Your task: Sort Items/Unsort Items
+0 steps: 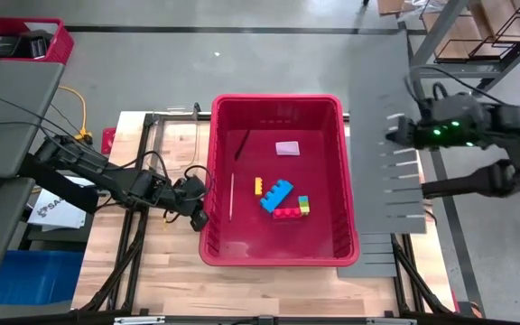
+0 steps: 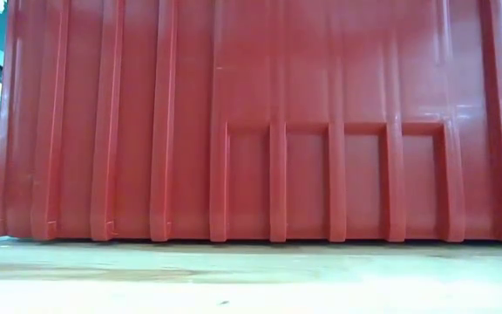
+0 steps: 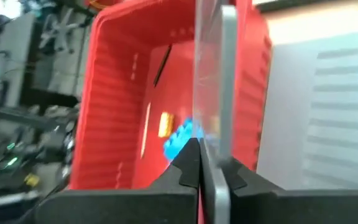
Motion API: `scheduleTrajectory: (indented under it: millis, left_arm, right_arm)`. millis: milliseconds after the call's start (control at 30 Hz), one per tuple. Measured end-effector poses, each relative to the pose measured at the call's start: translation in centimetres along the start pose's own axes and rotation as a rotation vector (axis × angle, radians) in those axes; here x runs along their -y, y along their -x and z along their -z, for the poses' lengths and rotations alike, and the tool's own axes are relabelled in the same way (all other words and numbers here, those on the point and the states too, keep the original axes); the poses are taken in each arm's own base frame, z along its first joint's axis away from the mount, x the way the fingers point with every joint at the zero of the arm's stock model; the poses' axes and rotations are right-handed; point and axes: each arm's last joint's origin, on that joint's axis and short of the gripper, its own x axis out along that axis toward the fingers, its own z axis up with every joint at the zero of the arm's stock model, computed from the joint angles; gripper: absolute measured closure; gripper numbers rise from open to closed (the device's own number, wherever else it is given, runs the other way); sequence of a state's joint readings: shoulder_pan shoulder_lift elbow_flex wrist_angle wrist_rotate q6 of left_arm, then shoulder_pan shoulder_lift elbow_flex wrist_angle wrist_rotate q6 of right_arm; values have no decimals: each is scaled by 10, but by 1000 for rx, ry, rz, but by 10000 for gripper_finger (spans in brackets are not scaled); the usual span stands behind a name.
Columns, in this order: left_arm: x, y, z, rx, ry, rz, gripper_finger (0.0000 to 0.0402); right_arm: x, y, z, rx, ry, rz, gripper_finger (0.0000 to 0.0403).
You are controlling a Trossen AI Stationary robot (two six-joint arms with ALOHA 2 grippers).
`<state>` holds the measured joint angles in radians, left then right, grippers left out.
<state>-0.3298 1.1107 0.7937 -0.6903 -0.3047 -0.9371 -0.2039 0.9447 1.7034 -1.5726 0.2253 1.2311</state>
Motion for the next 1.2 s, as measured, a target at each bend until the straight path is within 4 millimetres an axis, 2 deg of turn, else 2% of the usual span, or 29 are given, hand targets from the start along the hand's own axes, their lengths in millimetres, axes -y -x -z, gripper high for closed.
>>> scheduleTrajectory:
  millis: [100,200,400,600,767,967,1067,1200]
  left_arm:
    - [0,0,0,-1,2,0,401]
    - [0,0,0,-1,4,0,401]
    - [0,0,0,-8,49,6,401]
    - [0,0,1,-13,55,9,401]
    - [1,1,2,-67,37,53,401]
    - [3,3,4,-147,-46,143,401]
    - [3,4,4,-150,-45,151,401]
    - [3,4,4,-156,-44,157,401]
  right_arm:
    - [22,8,7,-49,-51,-42,402]
    - [42,3,17,-100,-58,-37,402]
    - [80,-36,43,-250,-46,73,403]
    - [103,-79,60,-262,-107,261,403]
    - [110,-119,73,-297,-144,294,403]
    - [100,-166,80,-263,-165,80,403]
    - [104,-177,85,-308,-137,131,402]
    - [104,-181,88,-334,-61,165,391]
